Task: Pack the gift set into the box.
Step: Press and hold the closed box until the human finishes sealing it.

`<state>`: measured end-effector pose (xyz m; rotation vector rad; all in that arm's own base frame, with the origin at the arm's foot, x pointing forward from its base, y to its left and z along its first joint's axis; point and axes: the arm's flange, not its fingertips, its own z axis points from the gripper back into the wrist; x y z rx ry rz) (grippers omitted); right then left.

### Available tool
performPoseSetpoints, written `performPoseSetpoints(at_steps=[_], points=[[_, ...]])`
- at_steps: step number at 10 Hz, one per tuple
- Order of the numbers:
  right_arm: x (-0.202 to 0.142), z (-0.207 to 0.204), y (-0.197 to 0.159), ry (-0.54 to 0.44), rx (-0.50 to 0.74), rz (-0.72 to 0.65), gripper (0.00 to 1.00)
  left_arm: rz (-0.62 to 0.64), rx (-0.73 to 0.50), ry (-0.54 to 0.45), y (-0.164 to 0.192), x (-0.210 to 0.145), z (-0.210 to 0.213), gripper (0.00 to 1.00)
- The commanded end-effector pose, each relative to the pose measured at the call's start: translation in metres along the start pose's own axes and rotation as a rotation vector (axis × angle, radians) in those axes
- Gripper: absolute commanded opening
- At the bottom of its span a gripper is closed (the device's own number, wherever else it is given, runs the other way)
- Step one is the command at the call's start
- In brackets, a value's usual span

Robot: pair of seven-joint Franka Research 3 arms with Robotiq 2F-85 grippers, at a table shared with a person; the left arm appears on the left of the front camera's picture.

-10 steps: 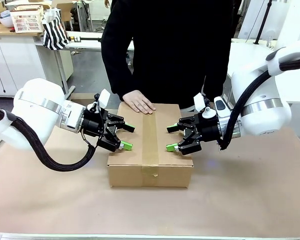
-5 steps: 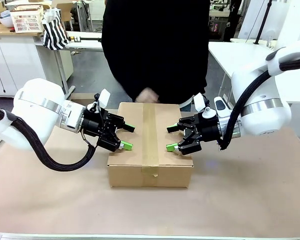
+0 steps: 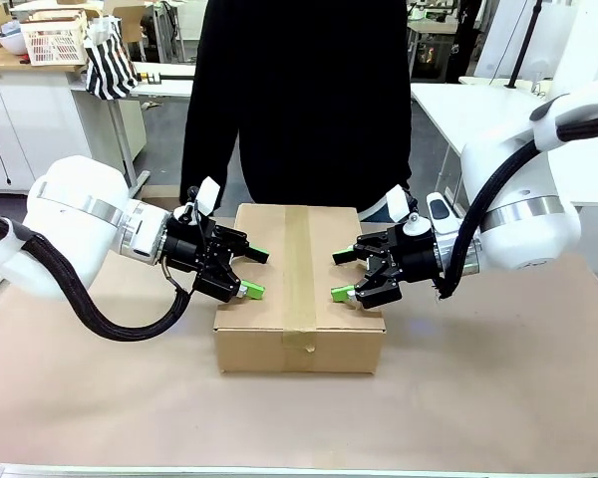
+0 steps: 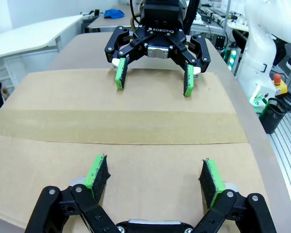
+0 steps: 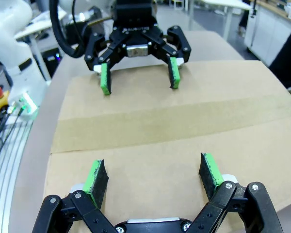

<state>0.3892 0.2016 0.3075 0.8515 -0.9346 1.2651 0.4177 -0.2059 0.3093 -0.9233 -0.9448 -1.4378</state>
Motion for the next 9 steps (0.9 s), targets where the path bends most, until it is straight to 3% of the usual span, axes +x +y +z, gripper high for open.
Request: performPoseSetpoints(at_steps=[1, 6, 7, 9], points=[[-0.001, -0.001, 0.001, 0.008, -0.004, 0.025, 1.0, 0.015, -0.001, -0.006, 0.0, -0.001, 0.0, 1.0], [0.0, 0.0, 0.0, 0.0, 0.0, 0.0, 1.0, 0.0, 0.0, 0.0, 0.0, 0.0, 0.0, 1.0], [0.01, 0.004, -0.002, -0.003, 0.024, -0.071, 1.0, 0.115, -0.062, -0.11, 0.002, 0.01, 0.005, 1.0], [0.052, 0.029, -0.003, -0.043, 0.141, -0.238, 1.0, 0.322, -0.108, -0.154, 0.004, 0.041, 0.033, 1.0]])
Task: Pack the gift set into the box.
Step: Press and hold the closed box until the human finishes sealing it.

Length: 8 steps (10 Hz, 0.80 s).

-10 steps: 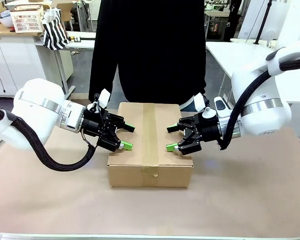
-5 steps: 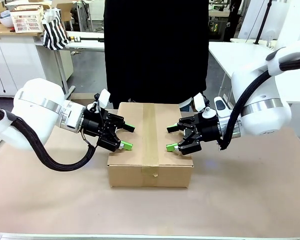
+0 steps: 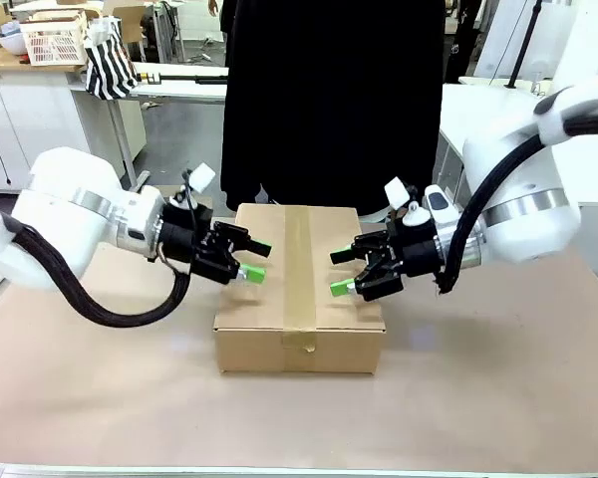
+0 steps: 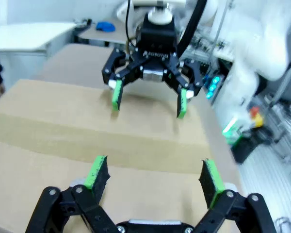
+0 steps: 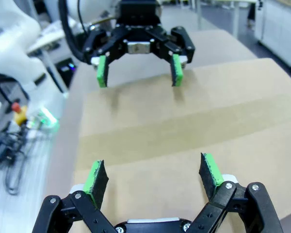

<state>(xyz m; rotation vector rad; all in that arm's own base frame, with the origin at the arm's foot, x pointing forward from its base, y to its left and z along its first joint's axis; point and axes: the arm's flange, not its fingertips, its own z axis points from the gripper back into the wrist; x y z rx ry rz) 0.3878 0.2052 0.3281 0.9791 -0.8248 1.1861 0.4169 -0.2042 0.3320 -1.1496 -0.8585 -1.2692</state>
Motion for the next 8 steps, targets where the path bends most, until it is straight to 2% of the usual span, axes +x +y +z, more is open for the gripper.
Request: performPoseSetpoints(at_steps=[1, 2, 3, 4, 6, 8], points=[[0.056, 0.044, 0.007, -0.051, 0.082, -0.19, 1.0, 0.273, -0.041, -0.105, -0.007, 0.042, 0.041, 1.0], [0.071, 0.065, 0.012, -0.036, 0.07, -0.273, 1.0, 0.369, -0.053, -0.093, -0.013, 0.053, 0.056, 1.0], [0.083, 0.087, 0.019, -0.06, 0.075, -0.36, 1.0, 0.506, -0.078, -0.087, -0.019, 0.057, 0.068, 1.0], [0.089, 0.109, 0.028, -0.062, 0.098, -0.465, 1.0, 0.627, -0.152, -0.116, -0.026, 0.058, 0.081, 1.0], [0.075, 0.159, 0.051, -0.089, -0.002, -0.608, 1.0, 0.8, -0.188, -0.184, -0.043, 0.053, 0.122, 1.0], [0.04, 0.214, 0.068, -0.201, -0.101, -0.72, 1.0, 0.854, -0.153, -0.207, -0.062, 0.04, 0.164, 1.0]])
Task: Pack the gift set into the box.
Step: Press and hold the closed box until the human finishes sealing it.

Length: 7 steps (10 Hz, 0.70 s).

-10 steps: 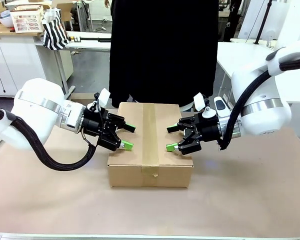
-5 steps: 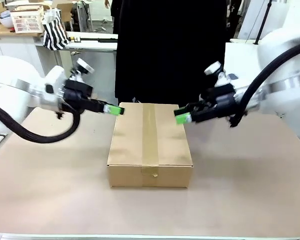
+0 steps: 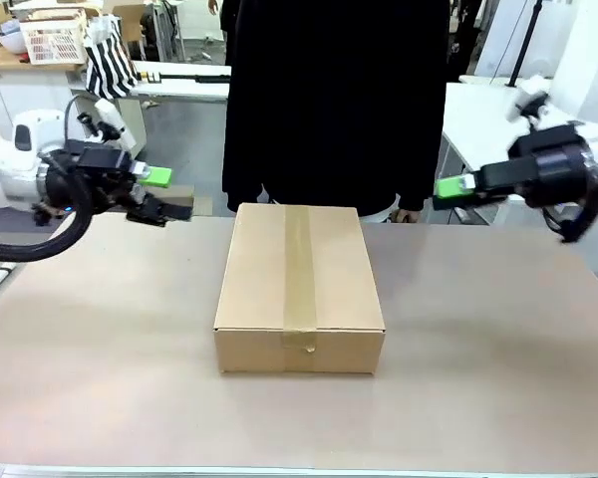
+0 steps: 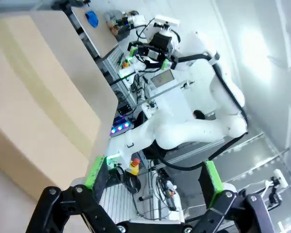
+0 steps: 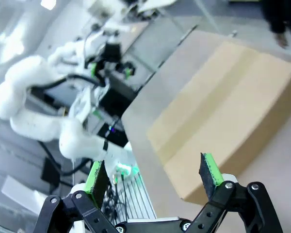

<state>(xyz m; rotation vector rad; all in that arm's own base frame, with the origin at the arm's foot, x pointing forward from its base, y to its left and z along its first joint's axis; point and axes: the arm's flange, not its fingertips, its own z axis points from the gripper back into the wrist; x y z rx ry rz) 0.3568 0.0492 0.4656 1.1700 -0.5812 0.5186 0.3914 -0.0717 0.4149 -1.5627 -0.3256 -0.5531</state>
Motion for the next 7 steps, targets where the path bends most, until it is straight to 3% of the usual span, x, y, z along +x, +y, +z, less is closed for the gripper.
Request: performPoseSetpoints(at_steps=[1, 3, 4, 7], points=[[-0.048, 0.049, -0.004, -0.129, -0.024, -0.115, 1.0, 0.048, -0.01, -0.054, -0.015, -0.018, 0.038, 1.0], [-0.072, 0.08, -0.032, -0.272, 0.011, -0.161, 1.0, 0.03, -0.034, -0.065, -0.009, -0.033, 0.068, 1.0], [-0.009, 0.068, -0.027, -0.144, -0.044, -0.108, 1.0, 0.042, 0.0, -0.056, -0.009, -0.02, 0.046, 1.0], [-0.009, 0.068, -0.027, -0.144, -0.044, -0.108, 1.0, 0.042, 0.0, -0.056, -0.009, -0.02, 0.046, 1.0]])
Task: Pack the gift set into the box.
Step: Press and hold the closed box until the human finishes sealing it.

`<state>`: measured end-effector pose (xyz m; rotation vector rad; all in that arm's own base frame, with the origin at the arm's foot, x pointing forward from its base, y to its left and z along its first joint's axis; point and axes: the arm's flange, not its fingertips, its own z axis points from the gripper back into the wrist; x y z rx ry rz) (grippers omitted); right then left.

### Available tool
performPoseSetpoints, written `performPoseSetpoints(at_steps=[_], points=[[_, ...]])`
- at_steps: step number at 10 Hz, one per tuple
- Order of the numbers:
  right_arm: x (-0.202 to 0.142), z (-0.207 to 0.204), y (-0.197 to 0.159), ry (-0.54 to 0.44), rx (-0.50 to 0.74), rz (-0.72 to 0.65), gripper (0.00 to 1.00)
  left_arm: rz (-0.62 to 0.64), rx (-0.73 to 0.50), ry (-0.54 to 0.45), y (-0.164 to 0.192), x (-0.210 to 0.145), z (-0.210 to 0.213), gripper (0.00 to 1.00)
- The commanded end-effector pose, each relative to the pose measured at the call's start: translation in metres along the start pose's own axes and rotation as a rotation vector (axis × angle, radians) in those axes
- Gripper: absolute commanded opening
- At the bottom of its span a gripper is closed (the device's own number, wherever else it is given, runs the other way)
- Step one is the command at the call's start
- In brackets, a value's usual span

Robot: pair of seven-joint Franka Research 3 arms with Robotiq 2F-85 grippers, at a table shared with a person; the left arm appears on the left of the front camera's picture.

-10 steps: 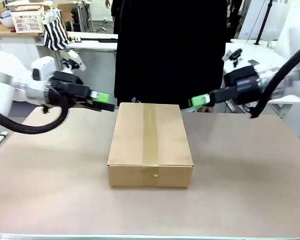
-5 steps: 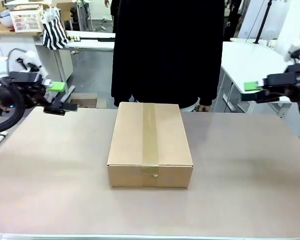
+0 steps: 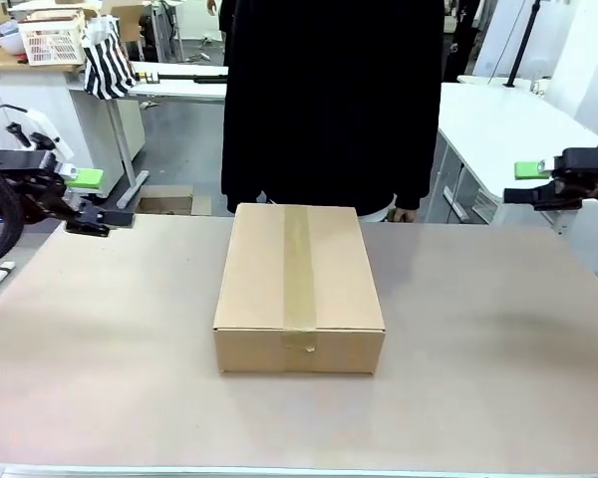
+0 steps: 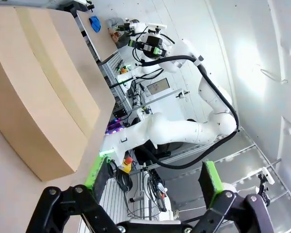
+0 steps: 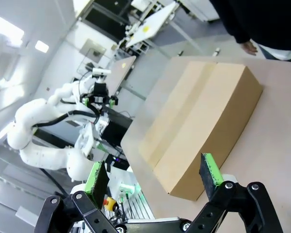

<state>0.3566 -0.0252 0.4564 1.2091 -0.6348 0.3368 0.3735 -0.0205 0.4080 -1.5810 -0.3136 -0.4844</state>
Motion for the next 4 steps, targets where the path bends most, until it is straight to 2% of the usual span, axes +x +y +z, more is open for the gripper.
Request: performPoseSetpoints(at_steps=[1, 4], points=[[0.0025, -0.0002, 0.0028, -0.008, -0.014, 0.004, 1.0, -0.009, 0.002, -0.017, -0.0019, 0.0046, -0.0022, 1.0], [0.0025, -0.0002, 0.0028, -0.008, -0.014, 0.004, 1.0, -0.009, 0.002, -0.017, -0.0019, 0.0046, -0.0022, 1.0]])
